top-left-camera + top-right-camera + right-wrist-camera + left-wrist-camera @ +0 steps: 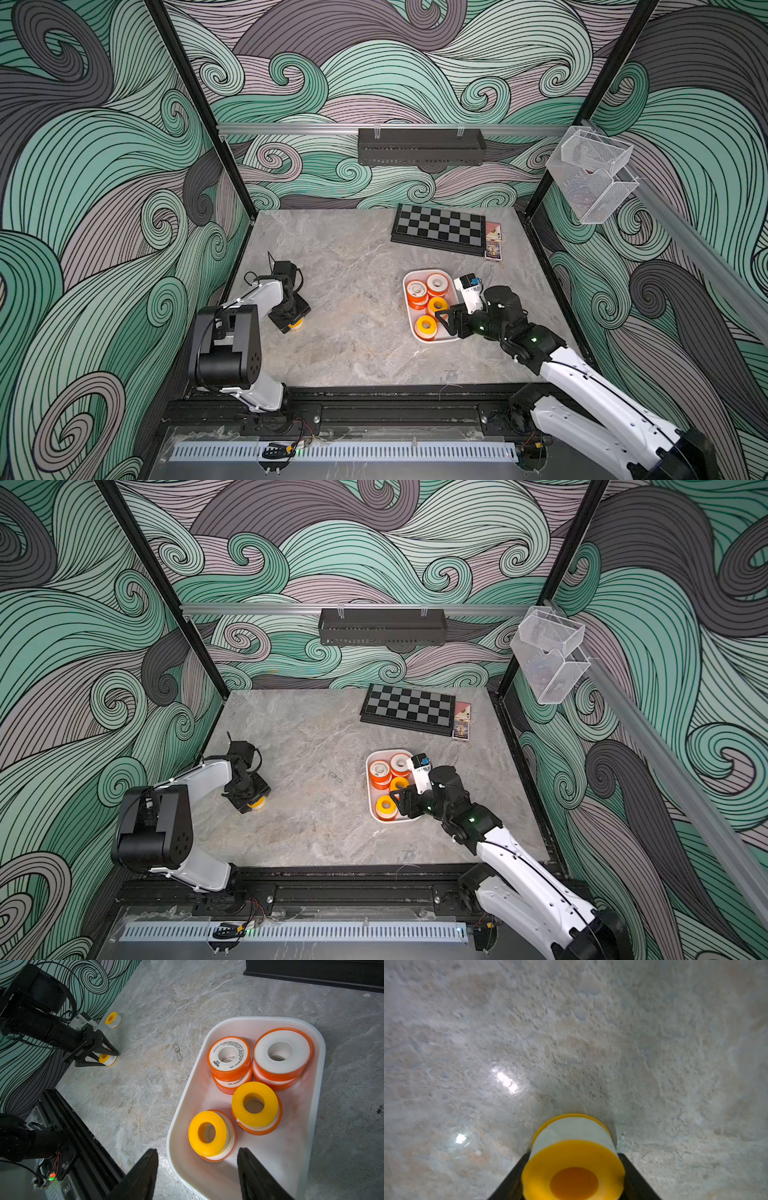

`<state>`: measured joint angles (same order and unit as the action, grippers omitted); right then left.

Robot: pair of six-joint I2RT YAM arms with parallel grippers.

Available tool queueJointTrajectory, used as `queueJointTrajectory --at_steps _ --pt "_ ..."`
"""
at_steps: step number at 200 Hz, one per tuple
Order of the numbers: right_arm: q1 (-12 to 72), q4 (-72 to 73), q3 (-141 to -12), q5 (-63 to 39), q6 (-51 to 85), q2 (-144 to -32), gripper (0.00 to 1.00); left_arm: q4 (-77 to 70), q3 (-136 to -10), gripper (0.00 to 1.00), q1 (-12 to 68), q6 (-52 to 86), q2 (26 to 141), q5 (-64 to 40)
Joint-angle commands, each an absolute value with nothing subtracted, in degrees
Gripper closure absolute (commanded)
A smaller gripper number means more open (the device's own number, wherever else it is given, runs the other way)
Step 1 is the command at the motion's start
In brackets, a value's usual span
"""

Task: Put the sealing tape into the storage box
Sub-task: Pick up the sealing tape at the center of the board, then place the sealing tape in the storage box.

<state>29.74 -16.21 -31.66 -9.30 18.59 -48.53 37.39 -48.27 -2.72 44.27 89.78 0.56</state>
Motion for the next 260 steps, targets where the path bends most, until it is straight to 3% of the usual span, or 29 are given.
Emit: queueJointTrajectory --at_steps 1,73,126,226,260 --pt "30.05 -14.12 -30.22 -7.27 18.62 -47.92 0.36 38.24 -50.25 0.54 -1.23 42.89 88.62 -2.10" --pt "29.37 -12.38 -24.34 7.41 20.69 -44.30 0.39 47.45 -68.39 0.53 19.15 43.35 89.39 -1.06" --pt "26.73 -10.50 -18.26 8.86 22.50 -38.42 0.40 52.20 -88.10 0.53 31.44 41.95 99.16 -2.48" --pt "26.54 -8.56 -15.73 10.37 22.61 -35.77 0.41 67.24 -131.84 0.52 44.53 37.52 130.03 -2.79" --pt "26.54 -8.02 -15.64 10.04 22.44 -36.08 0.41 66.56 -138.61 0.51 45.95 36.17 135.94 -4.47"
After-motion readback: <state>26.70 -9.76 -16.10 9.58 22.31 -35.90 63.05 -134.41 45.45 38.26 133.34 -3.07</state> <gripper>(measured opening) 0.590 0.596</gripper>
